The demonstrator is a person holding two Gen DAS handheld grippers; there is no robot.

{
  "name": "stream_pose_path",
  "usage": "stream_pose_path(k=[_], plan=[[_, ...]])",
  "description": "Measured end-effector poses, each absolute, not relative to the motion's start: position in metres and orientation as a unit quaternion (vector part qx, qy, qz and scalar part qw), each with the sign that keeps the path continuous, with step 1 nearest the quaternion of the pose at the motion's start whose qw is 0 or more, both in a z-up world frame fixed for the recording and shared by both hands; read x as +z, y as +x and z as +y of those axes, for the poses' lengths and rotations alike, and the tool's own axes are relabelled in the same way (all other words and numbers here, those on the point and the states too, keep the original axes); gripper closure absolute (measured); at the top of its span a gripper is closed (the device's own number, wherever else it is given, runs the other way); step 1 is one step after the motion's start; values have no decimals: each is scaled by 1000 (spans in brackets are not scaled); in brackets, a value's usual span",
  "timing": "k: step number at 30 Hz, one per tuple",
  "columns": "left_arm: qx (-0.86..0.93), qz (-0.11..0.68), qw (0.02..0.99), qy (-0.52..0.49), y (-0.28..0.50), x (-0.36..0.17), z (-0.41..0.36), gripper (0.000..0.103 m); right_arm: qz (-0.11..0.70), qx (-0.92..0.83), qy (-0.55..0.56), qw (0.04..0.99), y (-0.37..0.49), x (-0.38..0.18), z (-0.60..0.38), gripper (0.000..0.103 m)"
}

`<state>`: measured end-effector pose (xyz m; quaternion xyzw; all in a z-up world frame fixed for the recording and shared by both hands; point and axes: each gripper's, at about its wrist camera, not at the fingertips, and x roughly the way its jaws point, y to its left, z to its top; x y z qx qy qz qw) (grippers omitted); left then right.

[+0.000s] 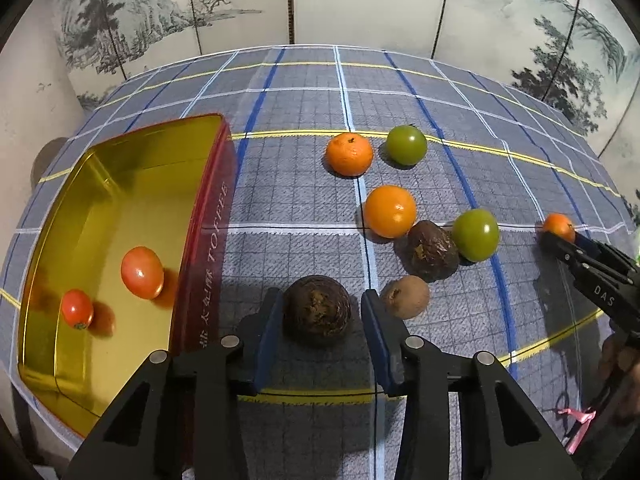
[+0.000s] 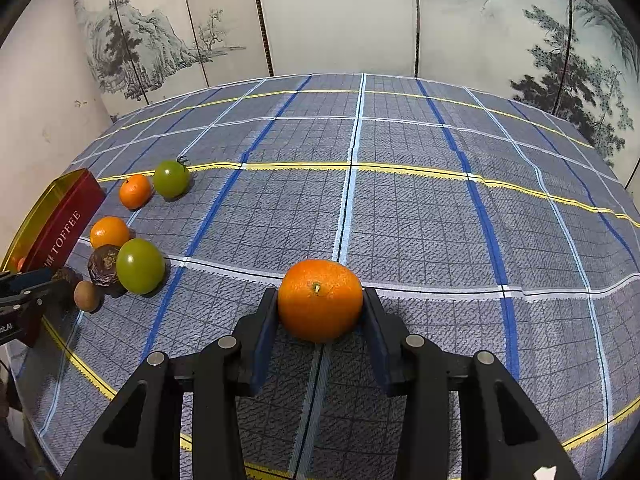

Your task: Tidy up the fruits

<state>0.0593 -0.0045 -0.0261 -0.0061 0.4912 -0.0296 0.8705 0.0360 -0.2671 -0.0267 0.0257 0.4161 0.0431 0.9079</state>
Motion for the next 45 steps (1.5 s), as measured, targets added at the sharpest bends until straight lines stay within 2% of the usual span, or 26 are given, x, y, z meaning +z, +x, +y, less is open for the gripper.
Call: stream_pose_path(k=[13, 22, 37, 45], plan=[[-8, 493, 870, 13, 64, -32, -8, 61, 416, 43, 26, 908, 36, -27, -268, 63], [-16, 504, 864, -14, 63, -36, -2, 63, 416, 43, 26, 908, 36, -26, -267, 63], [-27, 483, 875, -23, 48, -4, 2, 63, 416, 43, 25, 908, 36, -27, -267, 63], [-3, 468, 883, -27, 37, 15, 30, 63, 417, 42, 23, 908, 36, -27, -266, 63]])
